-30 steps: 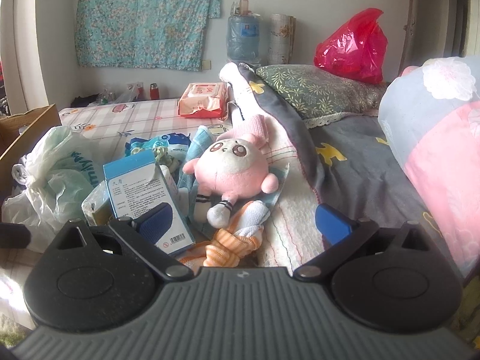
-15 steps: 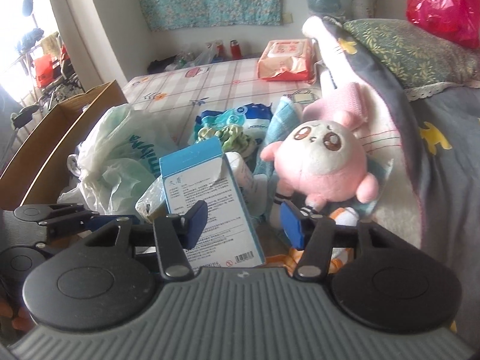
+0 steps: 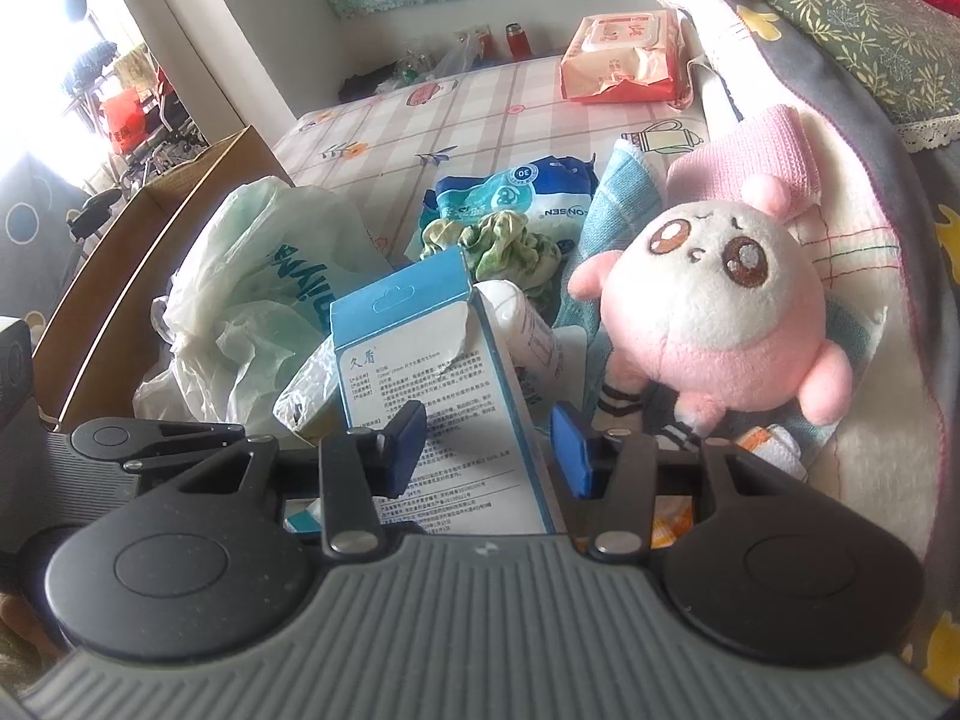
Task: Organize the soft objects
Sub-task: 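Reach the right tool to the blue medicine box and grasp it, then carry the medicine box with the right tool into the cardboard box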
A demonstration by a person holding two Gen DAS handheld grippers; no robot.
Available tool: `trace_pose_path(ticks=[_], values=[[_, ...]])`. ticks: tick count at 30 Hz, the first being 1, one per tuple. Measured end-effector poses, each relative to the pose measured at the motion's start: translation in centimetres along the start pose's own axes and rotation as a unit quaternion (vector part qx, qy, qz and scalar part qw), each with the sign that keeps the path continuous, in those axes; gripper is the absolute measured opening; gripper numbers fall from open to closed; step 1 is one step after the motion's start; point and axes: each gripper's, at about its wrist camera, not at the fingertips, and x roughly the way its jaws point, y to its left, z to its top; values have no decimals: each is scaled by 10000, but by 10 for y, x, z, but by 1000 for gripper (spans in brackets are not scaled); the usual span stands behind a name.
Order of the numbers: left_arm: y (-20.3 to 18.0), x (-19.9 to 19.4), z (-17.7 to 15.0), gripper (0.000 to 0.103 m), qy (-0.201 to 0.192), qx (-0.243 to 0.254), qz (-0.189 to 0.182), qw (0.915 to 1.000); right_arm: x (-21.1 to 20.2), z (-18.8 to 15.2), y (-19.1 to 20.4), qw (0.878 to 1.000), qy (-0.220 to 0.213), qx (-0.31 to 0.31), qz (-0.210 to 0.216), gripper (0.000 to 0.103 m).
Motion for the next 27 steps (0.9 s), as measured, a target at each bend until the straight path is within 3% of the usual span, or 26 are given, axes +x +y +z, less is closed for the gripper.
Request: trace_pose_path(ticks=[10,20,27], values=[[-3,9,5,57,10,-9,96,10000,2,-3,3,9999,33,151,-13,45],[-8,-14,9,56,-301,113,316,9990,-10,-9,13,9991,13,418,25,44],[-13,-43,10,56,-657,245,413,9967,-30,-8,30,9989,-230,392,60,44]])
